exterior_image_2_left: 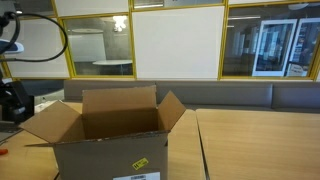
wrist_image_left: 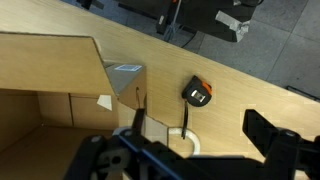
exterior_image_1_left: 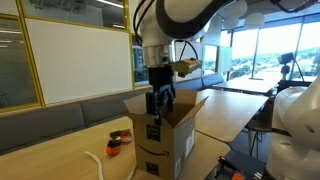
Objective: Put the objects on the left inside the box
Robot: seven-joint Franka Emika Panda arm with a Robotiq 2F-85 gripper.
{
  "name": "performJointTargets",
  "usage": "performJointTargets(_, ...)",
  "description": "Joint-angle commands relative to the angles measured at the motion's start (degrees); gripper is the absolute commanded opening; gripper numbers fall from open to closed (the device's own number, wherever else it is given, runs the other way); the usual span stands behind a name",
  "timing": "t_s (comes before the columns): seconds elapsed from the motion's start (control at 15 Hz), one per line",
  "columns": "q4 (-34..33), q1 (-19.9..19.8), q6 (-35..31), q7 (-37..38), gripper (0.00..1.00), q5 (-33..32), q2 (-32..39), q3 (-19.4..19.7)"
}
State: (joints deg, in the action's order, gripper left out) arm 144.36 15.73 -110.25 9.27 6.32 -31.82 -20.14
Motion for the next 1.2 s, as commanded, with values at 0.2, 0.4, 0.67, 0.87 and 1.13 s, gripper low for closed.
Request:
performJointTargets(0.2,-0.5,3.7,-7.9,1.7,1.00,5.7,10.1,-1.4)
performJointTargets(0.4,1.2,4.9,-12.9,0.4,1.00,8.2,13.8,-1.3)
performJointTargets(0.67,6.9,5.2,-23.7,-4.2,1.00,11.0,16.9,0.3)
performJointTargets(0.87,11.1,5.5,-33.7,-7.9,1.00,13.6,19.7,1.7)
performJointTargets(1.13,13.5,5.5,-44.9,-12.5,1.00,16.8,26.0,3.2)
